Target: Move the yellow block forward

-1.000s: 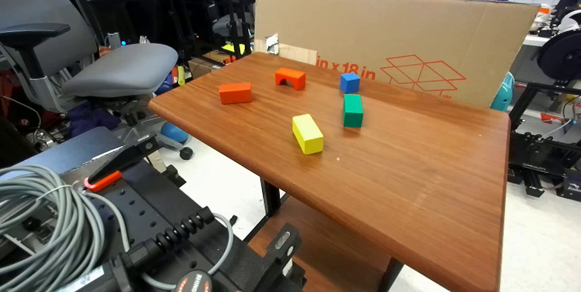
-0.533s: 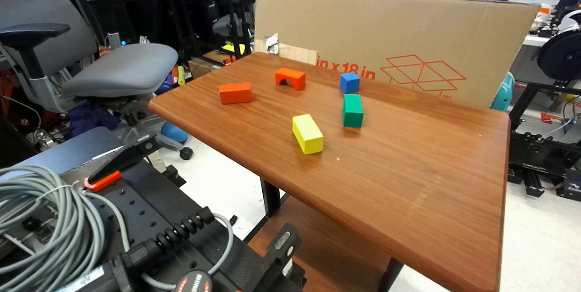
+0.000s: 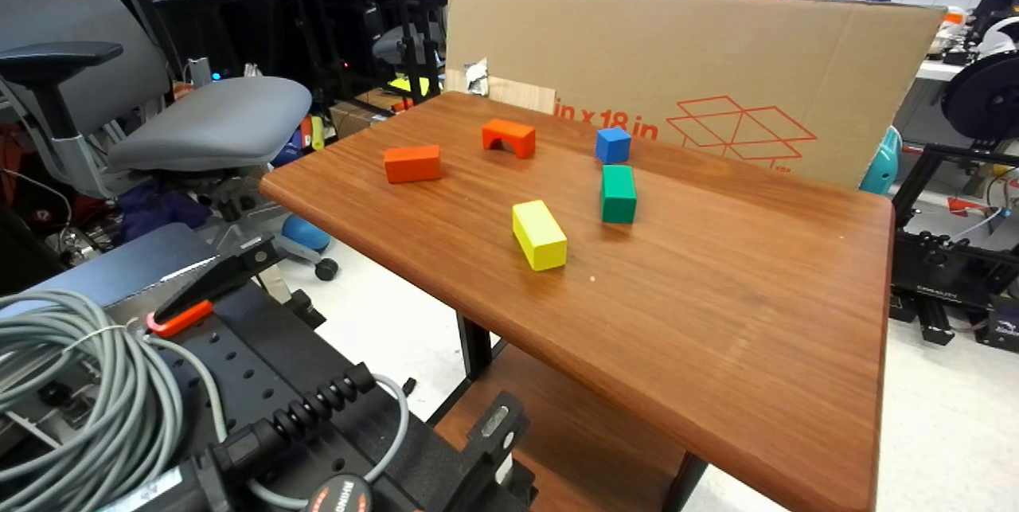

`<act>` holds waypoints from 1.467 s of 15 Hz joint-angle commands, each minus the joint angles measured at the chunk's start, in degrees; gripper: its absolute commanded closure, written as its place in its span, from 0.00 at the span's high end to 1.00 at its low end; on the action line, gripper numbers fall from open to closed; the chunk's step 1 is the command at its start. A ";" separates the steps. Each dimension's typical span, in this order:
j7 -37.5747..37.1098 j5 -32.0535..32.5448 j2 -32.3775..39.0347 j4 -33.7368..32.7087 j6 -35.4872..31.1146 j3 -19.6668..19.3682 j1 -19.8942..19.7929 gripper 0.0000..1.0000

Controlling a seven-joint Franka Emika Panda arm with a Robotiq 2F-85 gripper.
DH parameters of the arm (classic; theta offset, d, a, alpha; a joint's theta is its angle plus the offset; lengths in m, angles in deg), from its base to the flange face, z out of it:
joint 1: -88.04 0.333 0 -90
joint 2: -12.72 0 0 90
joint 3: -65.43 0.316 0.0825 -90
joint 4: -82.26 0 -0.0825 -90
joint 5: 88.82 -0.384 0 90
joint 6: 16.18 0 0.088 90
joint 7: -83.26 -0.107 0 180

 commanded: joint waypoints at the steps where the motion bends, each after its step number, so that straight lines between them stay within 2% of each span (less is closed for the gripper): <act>1: -10.08 0.55 5.33 -1.57 4.81 7.14 1.48 1.00; 5: -24.90 -0.03 12.84 -0.82 1.42 12.65 1.44 1.00; 8: -32.92 -1.26 19.14 -1.37 -1.03 12.79 0.77 1.00; 13: -40.04 -5.48 27.93 -1.05 -12.12 10.76 -0.32 1.00; 16: -44.76 -3.30 32.78 -1.44 -19.96 10.49 -0.68 1.00; 18: -47.98 0.69 35.72 -1.79 -25.29 10.42 -0.38 1.00; 22: -53.10 5.28 41.42 -3.45 -30.34 9.53 0.71 1.00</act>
